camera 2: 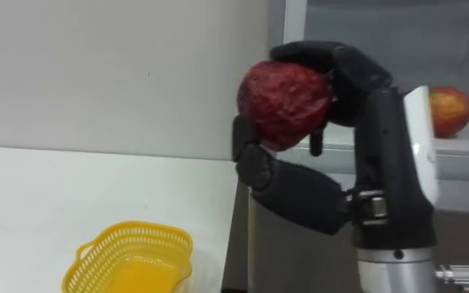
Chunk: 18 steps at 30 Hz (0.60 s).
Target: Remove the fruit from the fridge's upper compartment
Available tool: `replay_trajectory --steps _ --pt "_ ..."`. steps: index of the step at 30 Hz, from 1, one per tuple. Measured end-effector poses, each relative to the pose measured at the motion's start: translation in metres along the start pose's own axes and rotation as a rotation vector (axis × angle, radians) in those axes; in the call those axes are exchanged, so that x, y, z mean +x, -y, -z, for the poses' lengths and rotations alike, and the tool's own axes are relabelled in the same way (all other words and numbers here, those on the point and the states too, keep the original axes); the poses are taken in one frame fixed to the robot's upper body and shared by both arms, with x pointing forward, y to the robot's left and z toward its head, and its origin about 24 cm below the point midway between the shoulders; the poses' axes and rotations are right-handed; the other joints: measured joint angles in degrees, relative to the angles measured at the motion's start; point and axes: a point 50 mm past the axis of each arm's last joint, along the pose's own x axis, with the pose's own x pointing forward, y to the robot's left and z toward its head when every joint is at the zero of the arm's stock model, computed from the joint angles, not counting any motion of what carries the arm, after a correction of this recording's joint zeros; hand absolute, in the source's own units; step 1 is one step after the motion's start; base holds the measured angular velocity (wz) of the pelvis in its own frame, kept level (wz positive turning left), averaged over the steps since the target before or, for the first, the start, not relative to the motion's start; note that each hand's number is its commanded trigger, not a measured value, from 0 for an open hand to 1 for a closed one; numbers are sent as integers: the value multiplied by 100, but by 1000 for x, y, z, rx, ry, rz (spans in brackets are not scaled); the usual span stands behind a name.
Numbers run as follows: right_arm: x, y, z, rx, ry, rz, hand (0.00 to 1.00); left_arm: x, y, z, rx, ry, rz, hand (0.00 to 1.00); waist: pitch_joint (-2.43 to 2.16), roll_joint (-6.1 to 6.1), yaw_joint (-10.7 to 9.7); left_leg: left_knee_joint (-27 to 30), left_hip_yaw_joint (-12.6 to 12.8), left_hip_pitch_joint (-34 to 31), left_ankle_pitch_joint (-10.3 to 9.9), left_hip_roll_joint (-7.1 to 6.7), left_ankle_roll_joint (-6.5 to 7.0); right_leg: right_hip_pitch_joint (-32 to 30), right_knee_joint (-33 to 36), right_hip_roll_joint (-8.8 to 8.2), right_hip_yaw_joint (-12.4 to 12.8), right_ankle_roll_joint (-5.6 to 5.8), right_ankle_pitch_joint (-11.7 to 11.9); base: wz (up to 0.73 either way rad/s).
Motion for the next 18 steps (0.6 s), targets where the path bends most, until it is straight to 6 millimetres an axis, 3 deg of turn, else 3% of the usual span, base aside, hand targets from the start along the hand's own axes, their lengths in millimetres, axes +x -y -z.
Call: replay_trajectory --steps 3,7,11,14,18 --pt "-1 -12 -2 8 9 -77 100 1 0 -4 24 9 14 0 1 -49 72 1 -21 -12 0 -3 0 -3 -2 -1 -12 0 0 4" --pt "-1 -20 -2 -11 16 -128 100 1 3 -4 40 8 35 0 37 -155 222 14 -125 -51 2 -11 -1 8 -16 -10 -109 0 0 9" --pt "9 -29 8 -93 25 -186 100 2 1 -5 43 2 57 0 108 -323 317 110 -261 -105 6 -16 -8 47 -16 -19 -287 0 0 19" --pt "16 -33 10 -105 30 -222 100 3 -1 -9 45 4 60 0 127 -405 384 161 -393 -197 5 -37 -12 44 -20 -30 -424 0 0 25" --pt "25 -39 23 -125 11 -262 100 2 1 -5 43 -8 69 0 117 -432 553 126 -443 -183 5 -56 -11 85 -21 -44 -440 1 -1 9"
